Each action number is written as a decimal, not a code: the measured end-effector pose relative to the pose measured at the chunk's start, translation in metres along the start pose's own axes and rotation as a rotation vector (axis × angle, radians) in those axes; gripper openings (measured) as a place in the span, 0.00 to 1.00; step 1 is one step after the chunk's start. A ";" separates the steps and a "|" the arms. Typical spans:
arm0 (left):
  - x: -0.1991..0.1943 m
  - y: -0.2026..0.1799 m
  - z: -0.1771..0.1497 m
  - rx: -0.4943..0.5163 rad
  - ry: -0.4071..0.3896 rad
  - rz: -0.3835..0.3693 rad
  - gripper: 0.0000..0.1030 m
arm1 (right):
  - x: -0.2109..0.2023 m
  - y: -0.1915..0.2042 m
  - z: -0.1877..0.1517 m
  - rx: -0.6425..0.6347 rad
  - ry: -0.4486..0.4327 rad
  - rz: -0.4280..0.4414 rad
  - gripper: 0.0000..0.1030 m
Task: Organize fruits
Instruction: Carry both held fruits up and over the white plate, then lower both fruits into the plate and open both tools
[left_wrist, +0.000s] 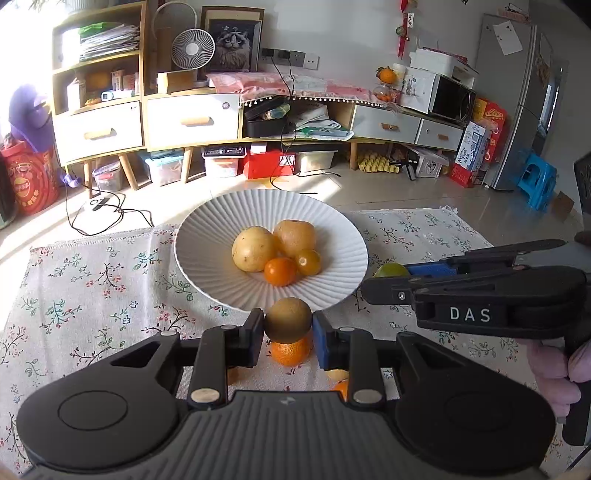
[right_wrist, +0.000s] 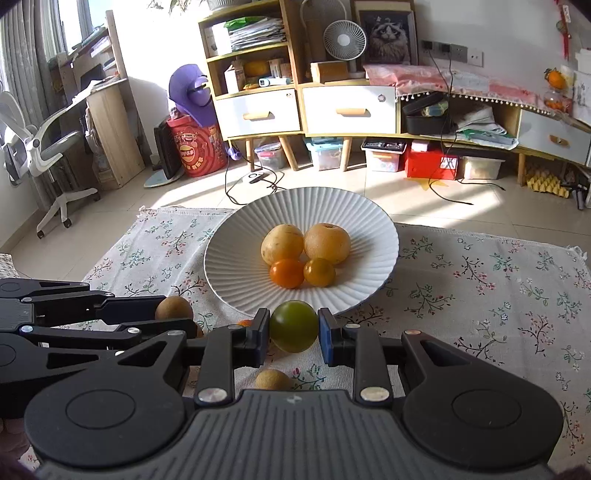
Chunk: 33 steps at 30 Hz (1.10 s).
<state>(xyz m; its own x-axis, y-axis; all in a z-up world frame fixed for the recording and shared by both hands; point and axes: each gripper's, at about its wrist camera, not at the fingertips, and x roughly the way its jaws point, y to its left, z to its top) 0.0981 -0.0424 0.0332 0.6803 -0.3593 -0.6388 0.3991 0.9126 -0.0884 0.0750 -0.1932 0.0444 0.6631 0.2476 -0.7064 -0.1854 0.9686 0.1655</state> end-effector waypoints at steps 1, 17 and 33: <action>0.004 0.000 0.002 0.003 -0.002 0.002 0.21 | 0.002 -0.002 0.002 0.006 -0.001 0.006 0.24; 0.055 0.032 0.016 -0.108 0.052 -0.009 0.21 | 0.028 -0.004 0.008 -0.071 -0.013 0.040 0.24; 0.062 0.035 0.019 -0.117 0.064 -0.065 0.22 | 0.041 0.010 0.000 -0.194 0.017 0.020 0.24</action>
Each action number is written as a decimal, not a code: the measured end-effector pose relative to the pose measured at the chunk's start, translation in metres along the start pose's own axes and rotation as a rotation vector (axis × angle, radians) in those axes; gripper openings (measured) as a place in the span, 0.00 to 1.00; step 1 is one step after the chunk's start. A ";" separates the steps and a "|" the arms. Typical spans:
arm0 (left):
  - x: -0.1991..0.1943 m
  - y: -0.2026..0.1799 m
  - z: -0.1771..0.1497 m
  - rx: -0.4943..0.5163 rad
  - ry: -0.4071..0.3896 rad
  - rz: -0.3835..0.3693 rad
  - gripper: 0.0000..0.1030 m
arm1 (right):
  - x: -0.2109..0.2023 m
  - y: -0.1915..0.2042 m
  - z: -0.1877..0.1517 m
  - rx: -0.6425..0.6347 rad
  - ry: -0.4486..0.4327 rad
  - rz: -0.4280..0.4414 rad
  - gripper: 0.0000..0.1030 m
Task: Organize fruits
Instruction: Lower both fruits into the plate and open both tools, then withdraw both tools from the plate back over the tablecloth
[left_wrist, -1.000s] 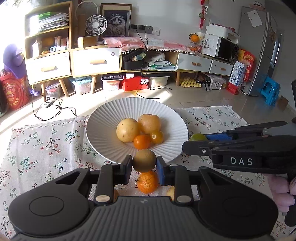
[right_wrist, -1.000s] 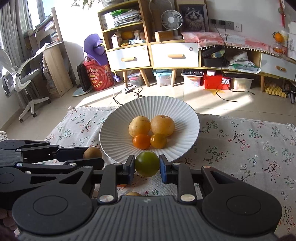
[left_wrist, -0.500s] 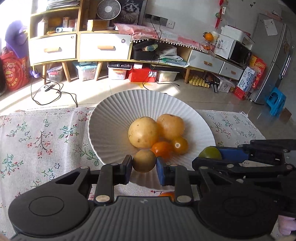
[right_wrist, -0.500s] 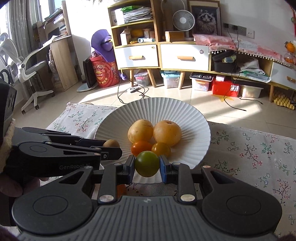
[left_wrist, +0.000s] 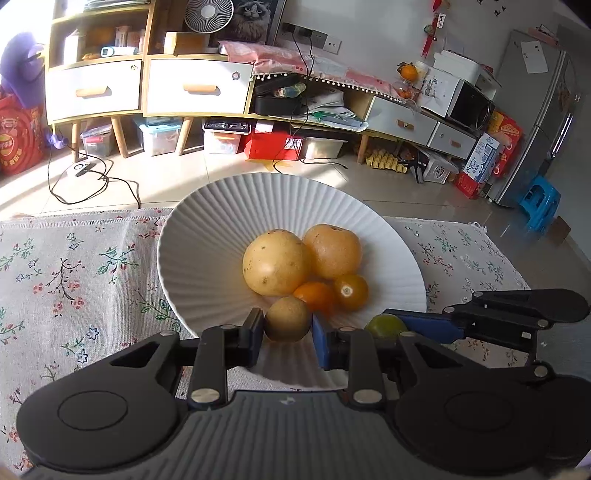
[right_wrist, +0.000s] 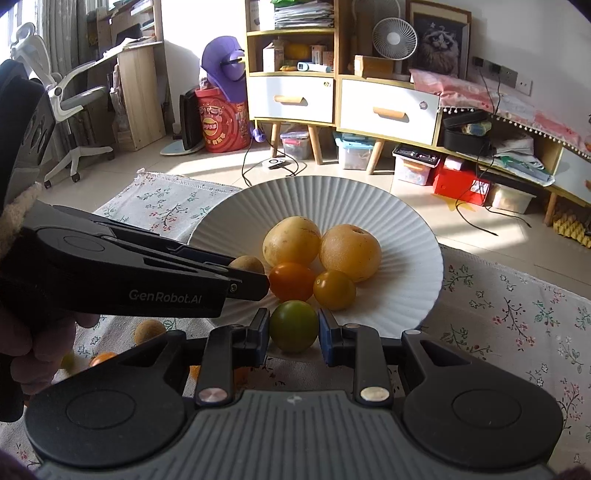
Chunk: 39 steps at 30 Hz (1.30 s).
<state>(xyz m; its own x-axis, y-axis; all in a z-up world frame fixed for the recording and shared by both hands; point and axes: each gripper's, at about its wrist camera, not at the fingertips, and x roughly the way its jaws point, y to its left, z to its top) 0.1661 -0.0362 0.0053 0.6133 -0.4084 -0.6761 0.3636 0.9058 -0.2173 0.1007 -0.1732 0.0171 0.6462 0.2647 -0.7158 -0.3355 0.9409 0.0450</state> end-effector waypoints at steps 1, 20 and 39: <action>0.000 0.000 0.000 0.002 0.000 0.000 0.22 | 0.000 0.000 0.000 0.000 -0.001 -0.001 0.24; -0.034 0.001 -0.003 0.002 -0.031 0.035 0.54 | -0.026 -0.001 0.003 0.044 -0.003 -0.027 0.66; -0.090 -0.002 -0.035 0.028 -0.032 0.077 0.88 | -0.062 0.005 -0.003 0.102 0.023 -0.058 0.85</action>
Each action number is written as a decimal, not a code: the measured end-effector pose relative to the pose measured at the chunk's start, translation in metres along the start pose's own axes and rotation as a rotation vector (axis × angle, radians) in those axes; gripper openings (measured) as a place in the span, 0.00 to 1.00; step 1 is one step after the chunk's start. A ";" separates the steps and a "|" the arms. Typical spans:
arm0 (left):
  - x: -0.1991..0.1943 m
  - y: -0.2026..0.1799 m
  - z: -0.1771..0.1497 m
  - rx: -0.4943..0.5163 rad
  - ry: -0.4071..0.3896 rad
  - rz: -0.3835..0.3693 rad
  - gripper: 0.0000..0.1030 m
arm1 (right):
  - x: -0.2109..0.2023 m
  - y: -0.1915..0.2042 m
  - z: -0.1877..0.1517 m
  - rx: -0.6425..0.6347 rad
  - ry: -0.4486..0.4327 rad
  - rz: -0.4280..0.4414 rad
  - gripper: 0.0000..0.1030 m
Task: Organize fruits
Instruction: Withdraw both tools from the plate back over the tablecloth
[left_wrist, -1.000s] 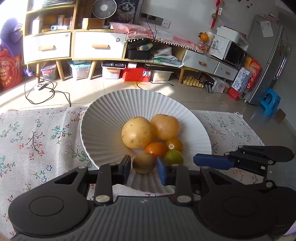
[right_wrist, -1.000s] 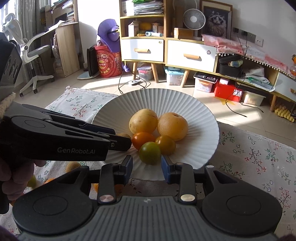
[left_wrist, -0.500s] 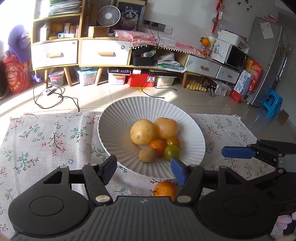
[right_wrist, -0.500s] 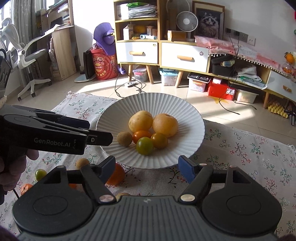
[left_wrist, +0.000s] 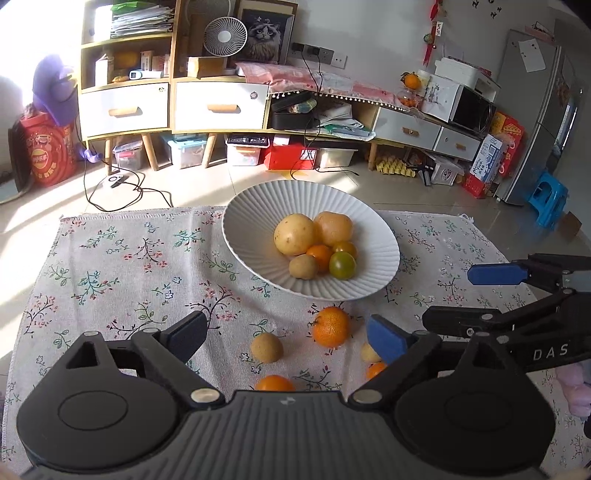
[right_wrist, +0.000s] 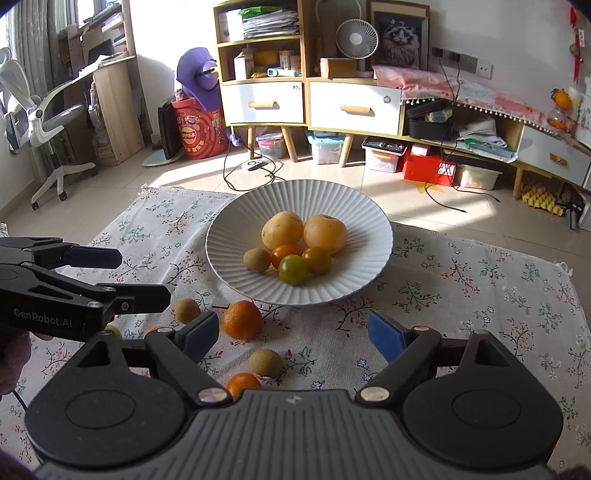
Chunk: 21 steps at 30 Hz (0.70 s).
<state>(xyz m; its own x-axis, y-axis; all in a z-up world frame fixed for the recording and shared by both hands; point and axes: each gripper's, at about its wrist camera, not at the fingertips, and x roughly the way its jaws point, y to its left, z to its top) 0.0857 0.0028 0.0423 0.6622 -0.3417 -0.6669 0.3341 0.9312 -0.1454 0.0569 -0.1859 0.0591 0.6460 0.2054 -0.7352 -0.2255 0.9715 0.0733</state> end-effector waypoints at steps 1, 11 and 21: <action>-0.002 0.000 -0.002 0.006 0.002 0.001 0.90 | -0.001 0.001 0.000 -0.001 0.000 -0.002 0.86; -0.018 -0.001 -0.016 0.044 0.016 0.008 0.95 | -0.014 0.018 -0.013 -0.024 0.013 -0.008 0.92; -0.021 0.001 -0.037 0.056 0.048 0.010 0.95 | -0.016 0.026 -0.026 -0.024 0.009 0.000 0.95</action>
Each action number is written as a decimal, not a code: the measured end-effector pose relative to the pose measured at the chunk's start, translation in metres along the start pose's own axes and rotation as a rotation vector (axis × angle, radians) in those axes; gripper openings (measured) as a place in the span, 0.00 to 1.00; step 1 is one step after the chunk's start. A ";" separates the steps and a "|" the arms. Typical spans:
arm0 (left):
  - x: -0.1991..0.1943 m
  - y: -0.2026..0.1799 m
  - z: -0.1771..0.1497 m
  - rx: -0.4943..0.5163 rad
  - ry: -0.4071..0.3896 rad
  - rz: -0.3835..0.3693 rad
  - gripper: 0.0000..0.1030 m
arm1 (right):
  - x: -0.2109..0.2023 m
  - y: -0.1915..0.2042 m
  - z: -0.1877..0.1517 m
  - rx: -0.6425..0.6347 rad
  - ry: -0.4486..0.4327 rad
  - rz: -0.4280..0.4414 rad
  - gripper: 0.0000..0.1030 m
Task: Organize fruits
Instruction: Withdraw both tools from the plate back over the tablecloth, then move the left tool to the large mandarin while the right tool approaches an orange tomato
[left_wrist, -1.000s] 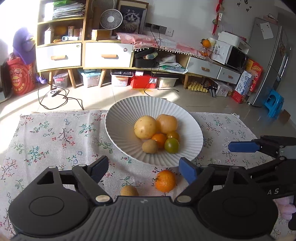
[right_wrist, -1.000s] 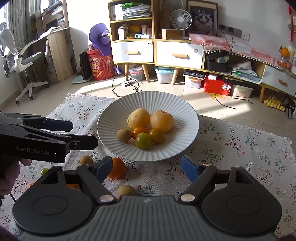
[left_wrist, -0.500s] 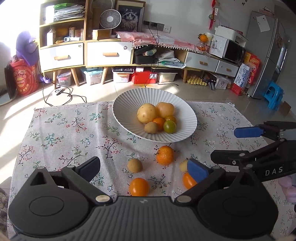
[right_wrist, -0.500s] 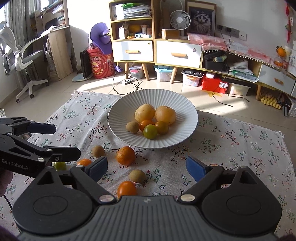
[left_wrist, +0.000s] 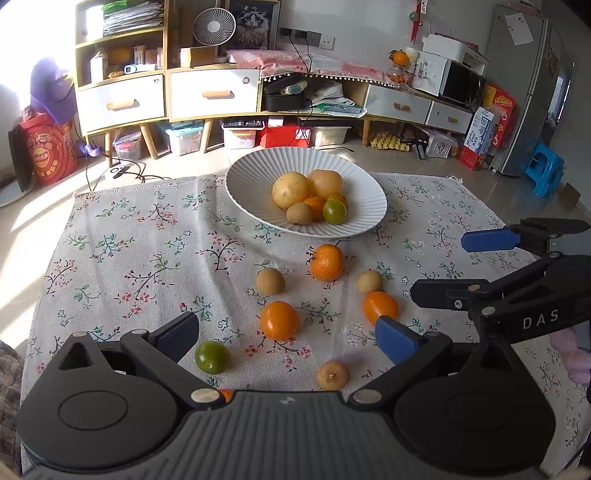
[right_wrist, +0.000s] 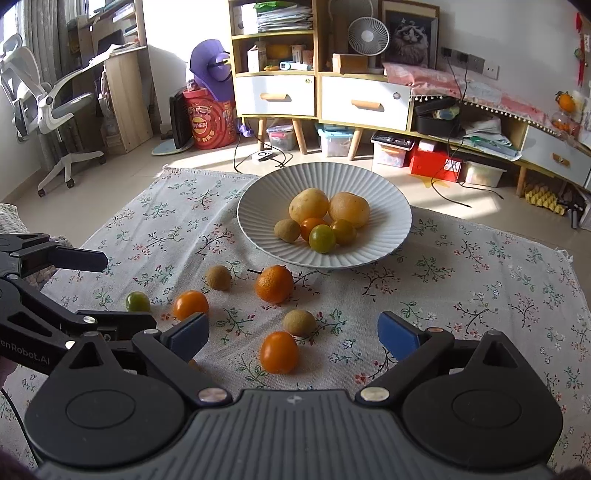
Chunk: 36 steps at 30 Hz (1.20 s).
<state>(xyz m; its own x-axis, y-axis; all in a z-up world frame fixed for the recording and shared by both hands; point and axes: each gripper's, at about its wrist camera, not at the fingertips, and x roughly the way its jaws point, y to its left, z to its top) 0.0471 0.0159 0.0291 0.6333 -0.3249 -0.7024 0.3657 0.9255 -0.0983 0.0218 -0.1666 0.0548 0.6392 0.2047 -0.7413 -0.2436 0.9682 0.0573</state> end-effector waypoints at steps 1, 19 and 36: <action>0.000 0.001 -0.002 -0.002 0.004 0.000 0.95 | 0.000 0.001 -0.001 -0.002 -0.002 0.001 0.95; -0.014 0.018 -0.033 0.012 -0.023 0.018 0.95 | -0.002 0.015 -0.025 -0.012 -0.020 0.017 0.97; -0.005 0.022 -0.048 0.053 0.002 -0.027 0.90 | 0.021 0.022 -0.037 -0.055 0.002 0.012 0.91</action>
<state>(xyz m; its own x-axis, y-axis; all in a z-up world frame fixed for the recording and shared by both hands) 0.0189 0.0476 -0.0034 0.6215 -0.3491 -0.7014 0.4183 0.9048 -0.0796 0.0023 -0.1460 0.0155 0.6346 0.2160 -0.7420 -0.2911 0.9562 0.0295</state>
